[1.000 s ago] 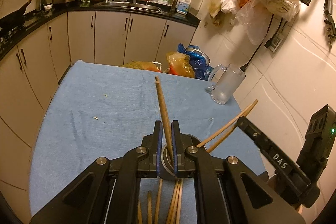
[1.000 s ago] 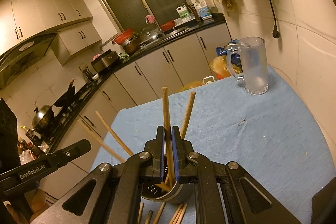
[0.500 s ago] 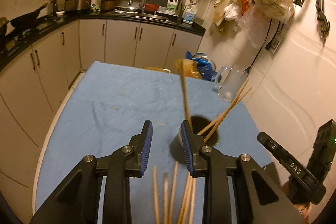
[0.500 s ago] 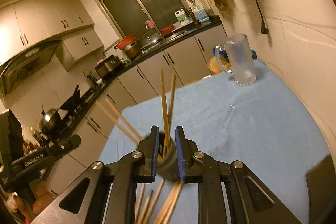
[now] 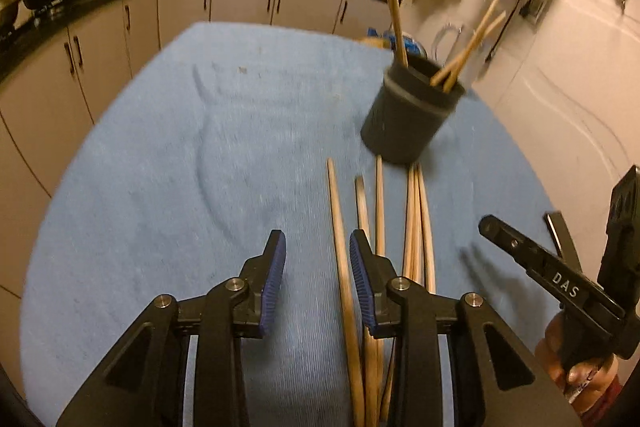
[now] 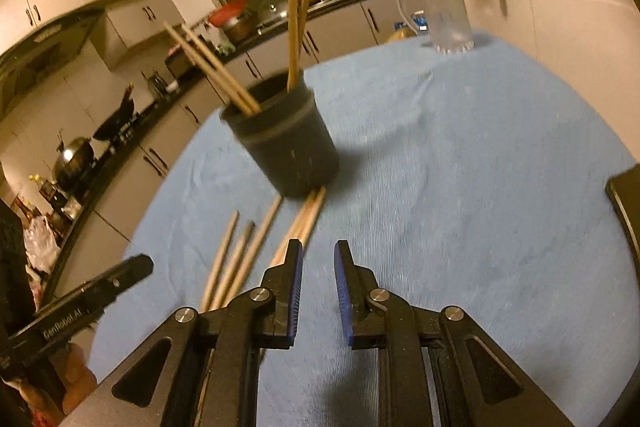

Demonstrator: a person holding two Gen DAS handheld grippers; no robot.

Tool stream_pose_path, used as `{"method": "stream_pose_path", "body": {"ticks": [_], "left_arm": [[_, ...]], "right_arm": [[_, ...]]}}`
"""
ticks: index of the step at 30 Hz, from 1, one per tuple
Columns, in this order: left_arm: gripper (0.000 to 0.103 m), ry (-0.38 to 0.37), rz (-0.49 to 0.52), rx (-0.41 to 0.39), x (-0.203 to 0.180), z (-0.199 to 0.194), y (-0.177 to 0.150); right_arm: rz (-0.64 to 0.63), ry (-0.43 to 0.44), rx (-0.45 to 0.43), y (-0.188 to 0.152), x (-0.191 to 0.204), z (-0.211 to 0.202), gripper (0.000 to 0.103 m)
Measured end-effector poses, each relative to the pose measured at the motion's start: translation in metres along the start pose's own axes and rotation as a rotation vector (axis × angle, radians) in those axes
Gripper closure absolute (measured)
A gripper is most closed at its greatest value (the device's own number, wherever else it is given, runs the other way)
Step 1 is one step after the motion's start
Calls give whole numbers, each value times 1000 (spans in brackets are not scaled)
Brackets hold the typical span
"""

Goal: Organize utensils
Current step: 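Move both open tools back to the remaining chopsticks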

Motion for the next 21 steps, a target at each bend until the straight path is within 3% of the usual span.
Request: {"method": "stream_pose_path", "body": {"ticks": [5, 14, 21], "left_arm": [[71, -3, 20, 46, -4, 14, -3], [71, 30, 24, 153, -14, 54, 21], [82, 73, -3, 133, -5, 59, 34]], "right_arm": [[-3, -24, 24, -9, -5, 11, 86], [36, 19, 50, -13, -11, 18, 85], [23, 13, 77, -12, -6, 21, 85]]}}
Point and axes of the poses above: each gripper's, at about its wrist camera, not at the fingertips, and z roughly the way its jaws point, x to its left, y to its top, the point moved 7 cm from there along z, roughly the way its jaws point, and after that the axes turned 14 degrees about x, right-handed, at the moved point
